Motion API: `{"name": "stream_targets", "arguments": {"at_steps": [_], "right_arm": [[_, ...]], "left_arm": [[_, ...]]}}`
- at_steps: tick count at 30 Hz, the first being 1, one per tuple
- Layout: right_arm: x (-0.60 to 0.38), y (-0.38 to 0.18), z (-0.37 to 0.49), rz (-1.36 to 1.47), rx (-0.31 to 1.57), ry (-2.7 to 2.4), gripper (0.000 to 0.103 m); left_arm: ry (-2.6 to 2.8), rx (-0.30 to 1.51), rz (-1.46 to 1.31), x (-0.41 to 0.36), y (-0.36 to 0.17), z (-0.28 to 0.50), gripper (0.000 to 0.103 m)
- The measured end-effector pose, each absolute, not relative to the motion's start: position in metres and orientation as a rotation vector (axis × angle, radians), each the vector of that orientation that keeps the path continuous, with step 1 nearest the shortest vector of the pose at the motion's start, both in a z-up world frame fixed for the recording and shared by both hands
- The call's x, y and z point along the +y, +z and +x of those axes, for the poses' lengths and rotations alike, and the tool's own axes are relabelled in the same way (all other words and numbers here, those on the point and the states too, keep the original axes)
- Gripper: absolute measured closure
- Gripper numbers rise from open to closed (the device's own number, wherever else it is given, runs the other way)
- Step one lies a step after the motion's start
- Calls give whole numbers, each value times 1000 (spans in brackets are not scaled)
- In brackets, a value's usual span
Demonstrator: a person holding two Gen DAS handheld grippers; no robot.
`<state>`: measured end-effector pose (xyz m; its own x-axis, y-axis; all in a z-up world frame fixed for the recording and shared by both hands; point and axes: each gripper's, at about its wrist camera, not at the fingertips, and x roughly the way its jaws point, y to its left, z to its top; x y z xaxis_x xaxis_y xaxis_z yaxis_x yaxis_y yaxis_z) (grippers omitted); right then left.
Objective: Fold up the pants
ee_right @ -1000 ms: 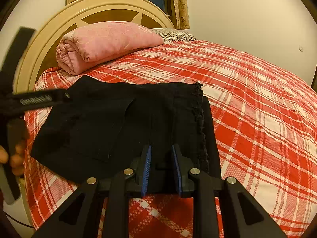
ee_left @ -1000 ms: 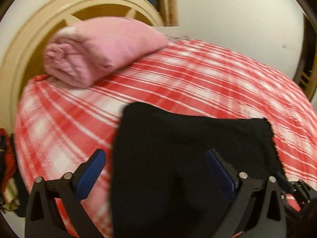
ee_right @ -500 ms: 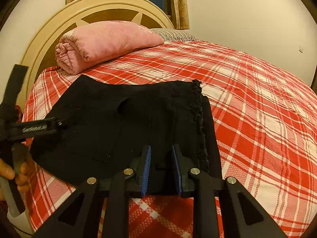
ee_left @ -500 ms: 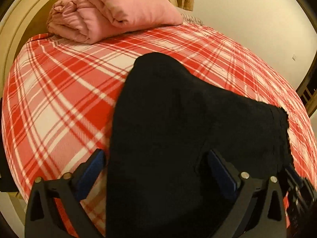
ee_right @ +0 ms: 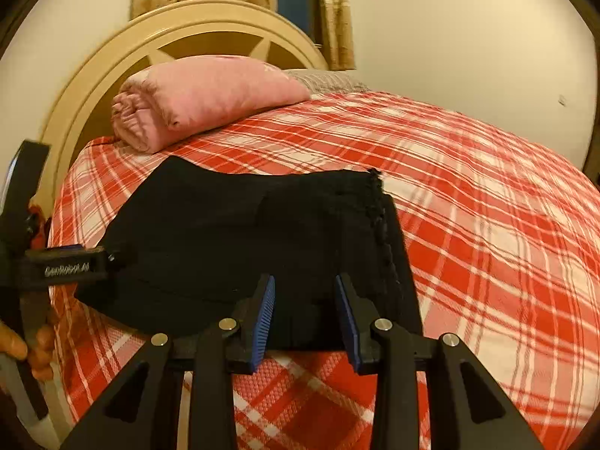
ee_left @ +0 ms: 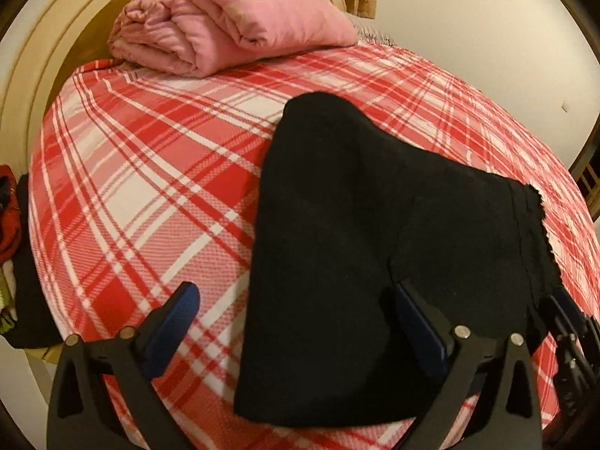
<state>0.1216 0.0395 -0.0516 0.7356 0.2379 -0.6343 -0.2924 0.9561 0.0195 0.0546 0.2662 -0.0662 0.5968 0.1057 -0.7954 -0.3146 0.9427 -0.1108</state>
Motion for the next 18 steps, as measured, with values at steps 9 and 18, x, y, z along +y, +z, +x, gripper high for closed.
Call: {"name": "stream_targets", "arguments": {"at_steps": [9,18], "right_arm": [[18,-26,223,42,747,351,68],[19,-85,283,117,877,285,63]], "left_arm": [[231,885,-252,269,-71,52,0],[206,893,-318,274,-77,54,0]]}}
